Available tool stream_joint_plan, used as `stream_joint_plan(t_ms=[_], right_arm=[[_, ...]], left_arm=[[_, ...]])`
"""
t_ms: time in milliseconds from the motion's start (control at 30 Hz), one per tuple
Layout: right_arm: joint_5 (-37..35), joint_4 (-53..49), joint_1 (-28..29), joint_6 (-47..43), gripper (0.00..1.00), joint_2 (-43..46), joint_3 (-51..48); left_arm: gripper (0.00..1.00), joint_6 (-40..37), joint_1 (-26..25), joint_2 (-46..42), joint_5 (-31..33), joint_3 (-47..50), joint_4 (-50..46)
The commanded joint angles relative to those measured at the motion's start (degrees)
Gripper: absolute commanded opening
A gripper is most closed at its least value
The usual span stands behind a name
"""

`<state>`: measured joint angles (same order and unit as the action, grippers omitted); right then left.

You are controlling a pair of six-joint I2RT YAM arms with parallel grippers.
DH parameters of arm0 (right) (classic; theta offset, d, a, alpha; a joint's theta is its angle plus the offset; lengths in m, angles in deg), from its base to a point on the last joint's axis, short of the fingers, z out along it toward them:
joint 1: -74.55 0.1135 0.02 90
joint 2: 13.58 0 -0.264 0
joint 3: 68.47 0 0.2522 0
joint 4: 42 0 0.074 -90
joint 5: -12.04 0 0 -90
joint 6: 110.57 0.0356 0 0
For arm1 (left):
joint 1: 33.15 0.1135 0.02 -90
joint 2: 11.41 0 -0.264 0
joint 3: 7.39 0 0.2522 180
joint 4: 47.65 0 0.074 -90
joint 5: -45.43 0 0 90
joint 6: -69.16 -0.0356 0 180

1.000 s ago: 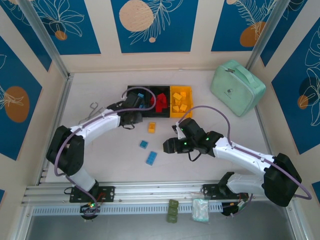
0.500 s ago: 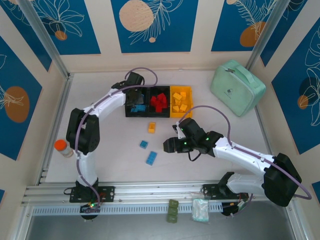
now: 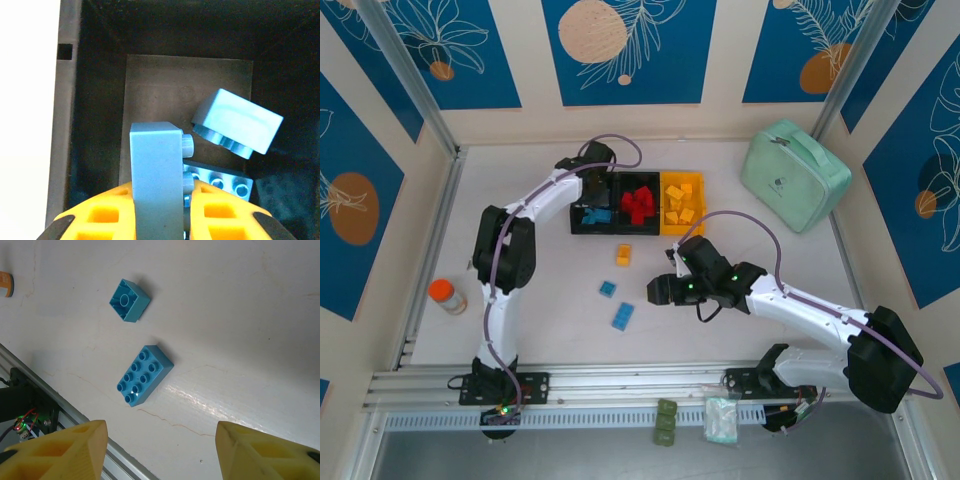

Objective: Sort the legos into containers by color
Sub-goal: Place the lego in the container.

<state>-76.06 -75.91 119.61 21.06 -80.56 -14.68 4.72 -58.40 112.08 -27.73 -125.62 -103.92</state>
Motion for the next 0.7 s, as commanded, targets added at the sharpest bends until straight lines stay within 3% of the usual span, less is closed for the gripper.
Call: stream_joint_plan(t_ms=[0,67,167,433,667], right_arm=[[-0.15,-0.60,0.11,0.56,0.60,-0.35,1.54],[-0.13,-0.61,0.19,0.60,0.60,-0.26,1.65],[-0.22,-0.52,0.29,0.74,0.60,-0.21,1.64],[-0.48,-0.60,0.78,0.61,0.60,-0.61,2.42],[-0.77,-2.50,1.00,-0.44,0.61,0.31,2.97]], left_arm=[[0.31,-1.10,0.39,1.24,2.04,-2.59,-2.23],[0.40,-1.03,0.38,1.00,1.69,-2.54,-2.49],[0.47,-0.99,0.21,-0.35,1.63,-1.86,-2.36],[0.49,-1.27,-0.21,-6.89,-0.85,3.48,-0.56],[0.53,-1.82,-1.80,-16.81,-7.52,14.94,2.79]])
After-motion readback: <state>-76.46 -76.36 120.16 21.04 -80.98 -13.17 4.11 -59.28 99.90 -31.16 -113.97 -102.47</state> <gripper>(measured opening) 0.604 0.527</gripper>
